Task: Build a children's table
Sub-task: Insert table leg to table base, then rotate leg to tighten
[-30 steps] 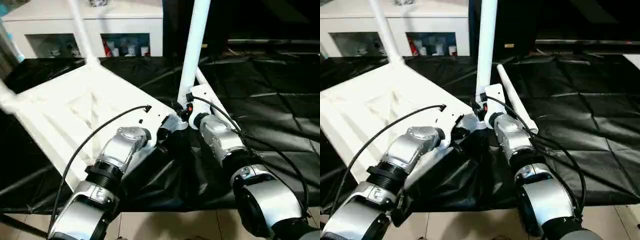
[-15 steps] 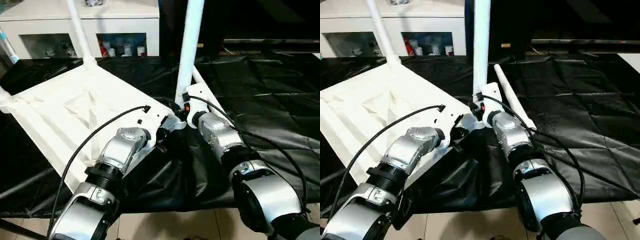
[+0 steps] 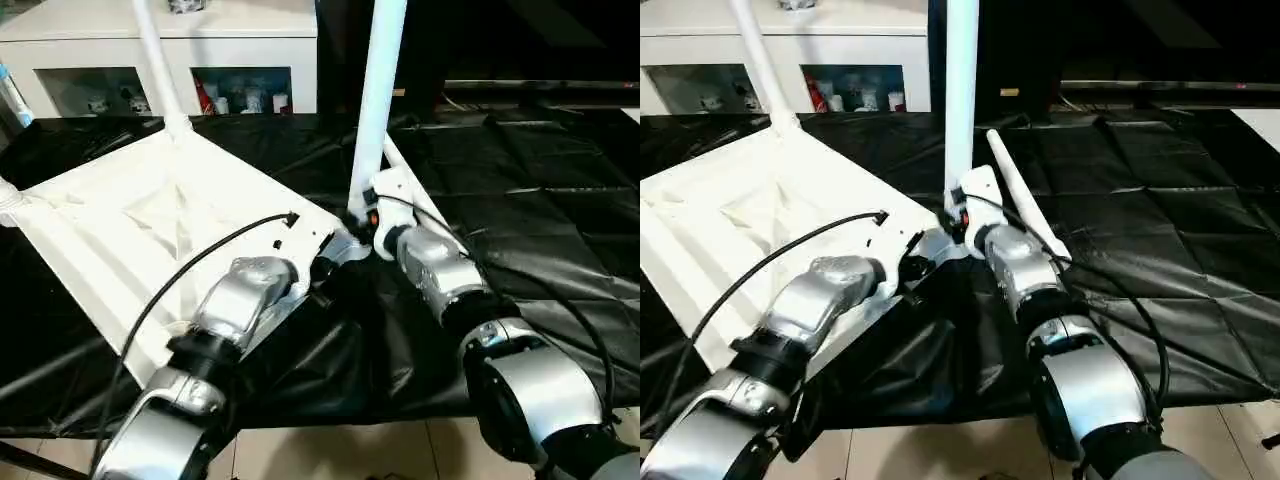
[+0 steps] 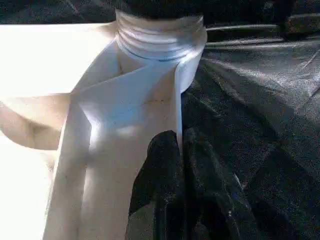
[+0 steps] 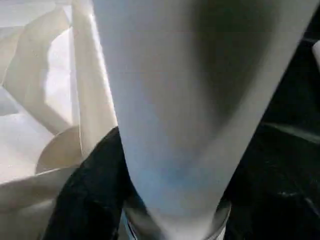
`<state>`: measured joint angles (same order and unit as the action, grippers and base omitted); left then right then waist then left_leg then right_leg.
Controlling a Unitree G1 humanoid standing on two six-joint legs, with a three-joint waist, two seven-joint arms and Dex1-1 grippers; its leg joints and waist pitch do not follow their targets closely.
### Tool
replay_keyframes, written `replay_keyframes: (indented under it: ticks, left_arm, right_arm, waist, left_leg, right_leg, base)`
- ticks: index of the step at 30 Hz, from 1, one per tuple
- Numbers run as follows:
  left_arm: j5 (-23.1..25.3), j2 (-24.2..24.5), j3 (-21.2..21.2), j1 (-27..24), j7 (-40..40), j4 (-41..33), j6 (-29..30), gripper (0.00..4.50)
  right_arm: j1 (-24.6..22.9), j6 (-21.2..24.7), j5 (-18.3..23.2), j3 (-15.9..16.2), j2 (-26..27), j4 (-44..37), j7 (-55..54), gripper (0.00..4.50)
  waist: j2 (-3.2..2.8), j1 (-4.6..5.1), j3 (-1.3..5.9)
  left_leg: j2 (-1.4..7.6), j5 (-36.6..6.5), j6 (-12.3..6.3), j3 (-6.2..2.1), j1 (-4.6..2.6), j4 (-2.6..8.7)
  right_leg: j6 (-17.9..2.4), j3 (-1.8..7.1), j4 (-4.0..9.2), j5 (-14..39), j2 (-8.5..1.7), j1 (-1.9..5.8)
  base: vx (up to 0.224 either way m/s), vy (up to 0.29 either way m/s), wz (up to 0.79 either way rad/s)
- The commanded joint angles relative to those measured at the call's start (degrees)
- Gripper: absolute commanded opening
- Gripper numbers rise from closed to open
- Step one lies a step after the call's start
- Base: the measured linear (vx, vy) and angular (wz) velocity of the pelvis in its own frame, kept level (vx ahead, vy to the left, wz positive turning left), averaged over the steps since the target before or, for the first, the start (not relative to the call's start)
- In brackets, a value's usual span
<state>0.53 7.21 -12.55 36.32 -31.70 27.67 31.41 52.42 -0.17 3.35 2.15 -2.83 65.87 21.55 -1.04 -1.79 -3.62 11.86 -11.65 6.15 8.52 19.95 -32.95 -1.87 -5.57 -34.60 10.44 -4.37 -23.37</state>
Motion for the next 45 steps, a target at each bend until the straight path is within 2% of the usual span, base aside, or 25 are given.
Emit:
replay_keyframes:
  ticks: [1,4,5,6,9,12,15,17,21,23,24,26,31,38,39,40,41,42,45]
  left_arm:
    - [-0.53,0.74,-0.56,0.76,-2.37,-3.76,-3.17,0.00]
    - [-0.69,1.86,-1.12,0.32,-4.36,-4.16,-3.96,0.00]
    - [-0.68,2.73,-1.55,0.06,-5.77,-4.40,-5.14,0.00]
    - [-0.78,3.44,-1.74,-0.19,-6.78,-4.74,-5.41,0.00]
    - [-0.91,5.33,-2.30,-1.00,-9.51,-5.40,-6.77,0.00]
    - [-1.09,7.53,-2.75,-2.02,-12.41,-5.98,-8.39,0.00]
    - [-1.48,8.53,-3.19,-2.55,-14.36,-6.67,-9.05,0.00]
    - [-2.18,9.80,-3.73,-3.22,-17.28,-7.70,-9.71,0.00]
    - [-2.61,11.41,-4.36,-3.94,-20.47,-8.73,-10.76,0.00]
    - [-2.77,12.14,-4.72,-4.36,-22.20,-9.30,-11.51,0.00]
    - [-2.98,12.45,-4.84,-4.57,-23.02,-9.62,-11.57,0.00]
    - [-3.32,12.97,-5.18,-4.90,-24.44,-10.23,-11.85,0.00]
    - [-3.65,14.79,-6.31,-5.47,-28.87,-11.26,-13.42,0.00]
    - [-3.08,15.71,-6.66,-5.27,-30.51,-10.36,-14.52,0.00]
    - [-3.06,15.78,-6.75,-5.20,-30.63,-10.26,-14.54,0.00]
    - [-3.16,15.88,-6.82,-5.18,-30.90,-10.21,-14.59,0.00]
    - [-3.21,15.93,-6.87,-5.15,-31.11,-10.13,-14.66,0.00]
    - [-3.21,15.93,-6.87,-5.15,-31.11,-10.13,-14.66,0.00]
    - [-2.99,16.05,-7.01,-5.08,-31.59,-9.83,-14.96,0.00]
  right_arm:
    - [-3.16,3.71,-1.21,1.41,1.17,4.98,3.24,3.09]
    - [-3.41,2.52,-0.79,1.49,0.57,3.78,7.29,3.17]
    - [-3.63,1.83,-0.57,1.60,-0.04,2.83,9.89,3.43]
    - [-3.85,1.23,-0.60,1.82,-0.73,1.98,11.70,3.55]
    - [-4.69,-0.02,-0.74,2.40,-2.65,-0.27,16.49,3.73]
    - [-6.50,-0.88,0.03,3.08,-5.71,-4.52,23.25,3.73]
    - [-7.40,-0.87,0.42,3.28,-7.06,-6.62,26.41,3.73]
    - [-8.80,-0.73,0.60,3.77,-8.74,-9.81,30.29,3.73]
    - [-10.45,-0.13,0.60,4.32,-10.70,-13.72,33.42,3.73]
    - [-11.19,0.13,0.65,4.58,-11.53,-15.46,34.30,3.73]
    - [-11.48,0.05,0.66,4.72,-11.84,-16.12,34.76,3.73]
    - [-12.09,0.05,0.65,5.08,-12.41,-17.38,35.86,3.73]
    - [-14.33,-0.18,0.20,6.15,-14.07,-22.08,39.15,3.73]
    - [-15.29,-0.22,0.73,6.65,-14.20,-23.59,40.48,3.73]
    - [-15.36,-0.24,0.86,6.61,-14.11,-23.59,40.67,3.73]
    - [-15.58,0.12,1.09,6.50,-14.00,-23.93,40.92,3.73]
    - [-15.74,0.46,1.28,6.42,-13.91,-24.17,41.16,3.73]
    - [-15.74,0.46,1.28,6.42,-13.91,-24.17,41.16,3.46]
    - [-16.21,0.76,1.50,6.64,-13.86,-24.57,41.40,3.21]
  waist:
    - [0.36,-0.31,3.52]
    - [0.20,-0.52,3.78]
    - [0.29,-0.49,3.87]
    - [0.26,-0.67,4.18]
    - [0.23,-0.65,4.52]
    - [0.32,-0.65,4.56]
    - [0.29,-0.79,4.50]
    - [0.37,-1.02,4.34]
    - [0.35,-1.52,4.41]
    - [0.17,-1.79,4.39]
    - [0.20,-1.89,4.45]
    - [0.18,-2.04,4.52]
    - [0.12,-2.70,4.74]
    - [-0.04,-3.17,4.64]
    - [0.01,-3.11,4.67]
    - [-0.19,-3.16,4.68]
    - [-0.07,-3.13,4.77]
    - [-0.06,-3.15,4.82]
    - [-0.19,-3.23,4.89]
  left_leg:
    - [0.85,-10.37,-3.73,0.56,0.80,3.69]
    - [0.89,-9.00,-4.20,0.80,0.50,3.38]
    - [0.89,-7.92,-4.44,0.81,0.82,3.32]
    - [0.98,-4.53,-5.36,0.79,1.10,3.08]
    - [1.00,-1.98,-6.84,0.77,1.22,2.77]
    - [0.97,-2.85,-8.25,0.97,1.18,2.59]
    - [1.11,-2.63,-8.81,0.99,1.22,2.49]
    - [1.09,-3.79,-8.37,1.04,1.19,2.49]
    - [1.22,-3.96,-7.84,1.03,1.06,2.46]
    - [1.16,-4.12,-7.35,1.04,1.03,2.42]
    - [1.25,-4.34,-7.07,1.09,0.82,2.40]
    - [1.19,-3.86,-7.01,1.10,0.89,2.33]
    - [1.15,-2.33,-7.87,1.06,0.94,2.07]
    - [1.20,-4.37,-6.06,1.05,0.76,2.22]
    - [1.18,-4.44,-5.93,1.02,0.85,2.22]
    - [1.20,-4.35,-5.81,0.98,0.80,2.21]
    - [1.14,-3.94,-5.85,0.99,0.87,2.14]
    - [1.13,-3.42,-5.98,0.95,0.96,2.10]
    - [1.09,-2.74,-6.28,0.94,1.00,1.99]
  right_leg:
    - [-9.13,2.84,5.37,20.78,-3.84,3.12]
    - [-10.64,2.98,5.14,18.11,-3.87,3.08]
    - [-11.06,3.02,4.84,16.51,-3.87,3.35]
    - [-12.37,2.99,4.12,10.77,-3.77,3.65]
    - [-14.39,2.92,3.23,4.52,-3.64,3.80]
    - [-15.55,2.96,2.96,1.64,-3.43,3.81]
    - [-16.32,2.94,2.87,1.77,-3.58,3.74]
    - [-15.77,2.96,3.12,3.92,-3.62,3.77]
    - [-15.16,3.01,3.01,4.77,-3.52,3.68]
    - [-15.06,3.00,3.04,5.27,-3.50,3.64]
    - [-14.99,3.08,3.01,5.12,-3.52,3.51]
    - [-15.24,3.09,2.88,3.95,-3.46,3.58]
    - [-15.50,3.03,2.40,0.80,-3.32,3.66]
    - [-14.82,3.07,2.58,3.52,-3.36,3.57]
    - [-14.68,3.06,2.54,3.52,-3.33,3.65]
    - [-14.75,3.06,2.49,3.23,-3.36,3.61]
    - [-14.79,3.08,2.41,2.40,-3.30,3.72]
    - [-14.94,3.06,2.30,1.58,-3.32,3.78]
    - [-15.17,3.03,2.22,0.30,-3.30,3.80]
  base:
    - [0.000,0.000,0.00]
    - [0.000,0.000,0.00]
    - [0.000,0.000,0.00]
    - [0.000,0.000,0.00]
    - [0.000,0.000,0.00]
    - [0.000,0.000,0.00]
    - [0.000,0.000,0.00]
    - [0.000,0.000,0.00]
    - [0.000,0.000,0.00]
    - [0.000,0.000,0.00]
    - [0.000,0.000,0.00]
    - [0.000,0.000,0.00]
    - [0.000,0.000,0.00]
    - [0.000,0.000,0.00]
    - [0.000,0.000,0.00]
    - [0.000,0.000,0.00]
    - [0.000,0.000,0.00]
    - [0.000,0.000,0.00]
    - [0.000,0.000,0.00]
